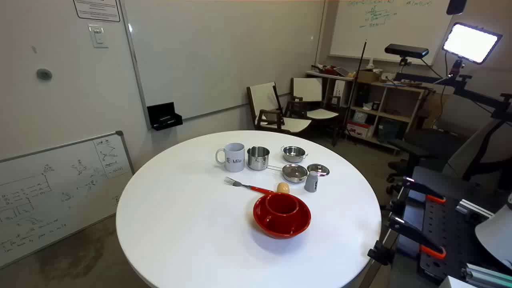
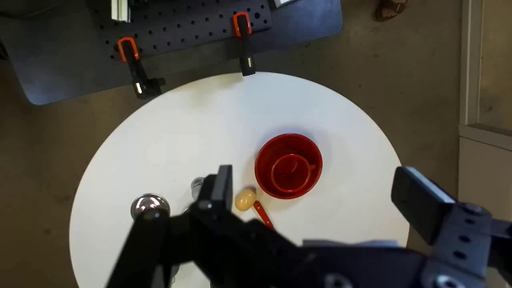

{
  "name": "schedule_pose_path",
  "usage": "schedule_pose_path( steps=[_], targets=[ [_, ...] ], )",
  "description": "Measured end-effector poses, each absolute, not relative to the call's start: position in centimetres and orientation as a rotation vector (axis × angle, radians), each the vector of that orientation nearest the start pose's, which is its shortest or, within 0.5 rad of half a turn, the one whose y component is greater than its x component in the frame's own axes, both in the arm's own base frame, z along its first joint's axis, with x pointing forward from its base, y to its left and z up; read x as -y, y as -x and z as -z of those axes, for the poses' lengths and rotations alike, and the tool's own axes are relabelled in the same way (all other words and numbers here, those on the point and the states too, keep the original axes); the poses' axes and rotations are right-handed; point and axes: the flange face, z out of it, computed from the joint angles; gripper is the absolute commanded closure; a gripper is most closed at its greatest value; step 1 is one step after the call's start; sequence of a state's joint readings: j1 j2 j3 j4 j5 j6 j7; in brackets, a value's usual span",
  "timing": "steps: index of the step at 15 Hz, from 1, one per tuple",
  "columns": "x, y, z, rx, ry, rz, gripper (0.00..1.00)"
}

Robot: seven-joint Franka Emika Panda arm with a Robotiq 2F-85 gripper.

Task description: Pick up the lid and close the bowl

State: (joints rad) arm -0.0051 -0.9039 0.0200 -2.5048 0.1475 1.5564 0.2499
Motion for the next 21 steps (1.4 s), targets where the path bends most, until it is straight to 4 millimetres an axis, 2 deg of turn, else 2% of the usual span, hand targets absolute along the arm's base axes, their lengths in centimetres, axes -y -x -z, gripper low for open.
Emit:
schedule_pose_path(
  steps=[4,7,15,18,21],
  targets=[
    [-2.0,-27.4,-55.2,-0.379,2.996,-0.089,0.0],
    [-1.1,-28.7,-52.8,-0.395,3.008,-0.075,0.0],
    [3.6,-34.1,-37.9,-0.445,3.137,-0.117,0.0],
    [5.2,-36.3,-33.1,-0.425,3.191,-0.162,0.0],
    [6.5,-38.8,-29.1,-0.441,3.228,-0.188,0.0]
  ],
)
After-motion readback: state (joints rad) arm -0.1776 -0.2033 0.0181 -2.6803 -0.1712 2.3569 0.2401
